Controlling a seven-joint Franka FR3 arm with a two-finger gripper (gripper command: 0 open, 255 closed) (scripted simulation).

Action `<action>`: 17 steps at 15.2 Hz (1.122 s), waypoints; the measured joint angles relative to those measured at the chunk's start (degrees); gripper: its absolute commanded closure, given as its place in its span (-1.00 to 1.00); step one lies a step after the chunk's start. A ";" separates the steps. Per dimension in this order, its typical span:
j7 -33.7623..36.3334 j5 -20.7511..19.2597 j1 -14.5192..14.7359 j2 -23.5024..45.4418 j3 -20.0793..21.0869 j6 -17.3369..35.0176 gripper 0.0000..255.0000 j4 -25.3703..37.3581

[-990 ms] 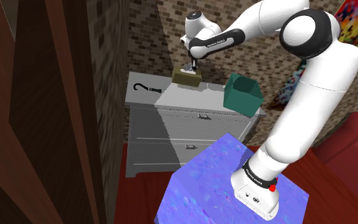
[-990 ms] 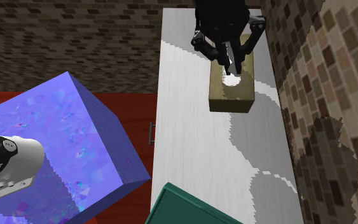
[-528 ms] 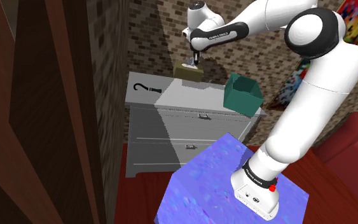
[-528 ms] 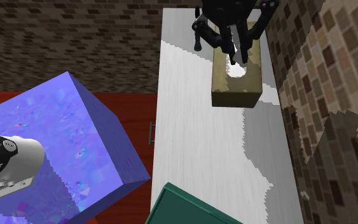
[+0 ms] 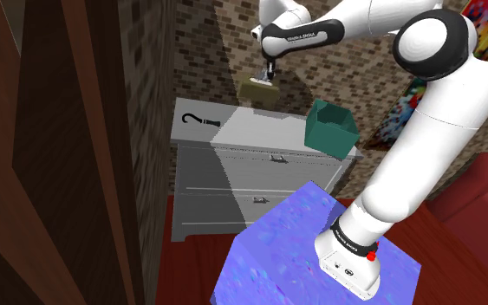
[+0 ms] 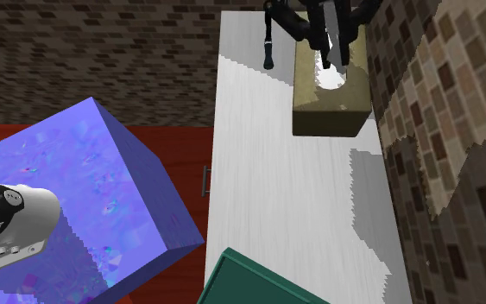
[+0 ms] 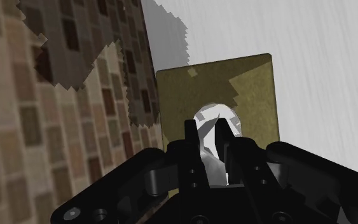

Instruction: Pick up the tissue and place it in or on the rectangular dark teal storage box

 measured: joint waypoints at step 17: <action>-7.49 2.20 -1.50 -4.17 -1.06 -5.84 1.00 4.47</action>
